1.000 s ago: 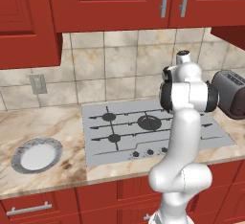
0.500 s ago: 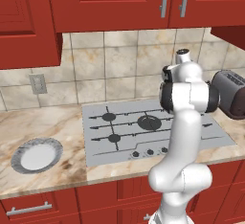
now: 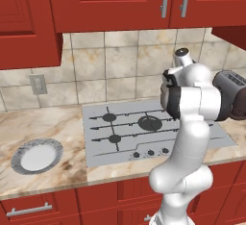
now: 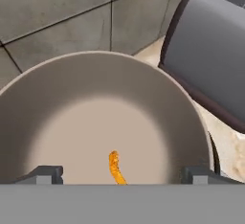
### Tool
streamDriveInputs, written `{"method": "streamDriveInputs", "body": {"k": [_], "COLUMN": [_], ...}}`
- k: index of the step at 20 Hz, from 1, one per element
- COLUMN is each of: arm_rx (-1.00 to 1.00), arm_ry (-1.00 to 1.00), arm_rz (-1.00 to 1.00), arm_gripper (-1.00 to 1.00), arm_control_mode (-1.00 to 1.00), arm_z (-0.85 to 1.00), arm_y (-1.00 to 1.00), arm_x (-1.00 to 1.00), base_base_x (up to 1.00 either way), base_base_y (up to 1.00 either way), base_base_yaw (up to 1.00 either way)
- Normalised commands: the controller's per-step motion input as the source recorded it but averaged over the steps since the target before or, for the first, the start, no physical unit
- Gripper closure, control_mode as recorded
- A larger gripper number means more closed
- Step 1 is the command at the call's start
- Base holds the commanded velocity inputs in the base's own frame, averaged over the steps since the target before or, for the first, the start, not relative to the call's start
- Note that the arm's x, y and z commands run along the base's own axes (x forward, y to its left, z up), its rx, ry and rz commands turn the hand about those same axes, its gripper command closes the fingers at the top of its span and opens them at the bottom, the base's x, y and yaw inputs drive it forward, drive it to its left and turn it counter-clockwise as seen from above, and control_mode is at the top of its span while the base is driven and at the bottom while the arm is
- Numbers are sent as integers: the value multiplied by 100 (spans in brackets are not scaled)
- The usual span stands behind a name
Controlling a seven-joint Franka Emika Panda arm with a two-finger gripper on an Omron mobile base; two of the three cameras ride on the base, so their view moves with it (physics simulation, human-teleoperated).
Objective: Retrieve the frozen meat and place it in the pot on a burner. Then turn the burner on.
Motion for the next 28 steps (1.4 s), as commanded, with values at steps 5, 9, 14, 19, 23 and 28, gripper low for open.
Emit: {"method": "streamDriveInputs", "body": {"k": [5,9,14,19,23,28], "arm_rx": [1,19,19,11,6,1], "arm_ry": [-4,-2,0,-5,-1,0], "arm_rz": [0,0,5,10,8,2], "arm_gripper": [-100,-100,-100,-100,-100,-100], "arm_control_mode": [-100,-100,-100,-100,-100,-100], "arm_z": [29,56,33,8,26,30], "arm_y": [5,0,0,7,11,7], "arm_x": [-72,-64,-66,-78,-79,-83], "base_base_x": [0,0,0,0,0,0], "base_base_y": [0,0,0,0,0,0], "base_base_yaw": [0,0,0,0,0,0]}}
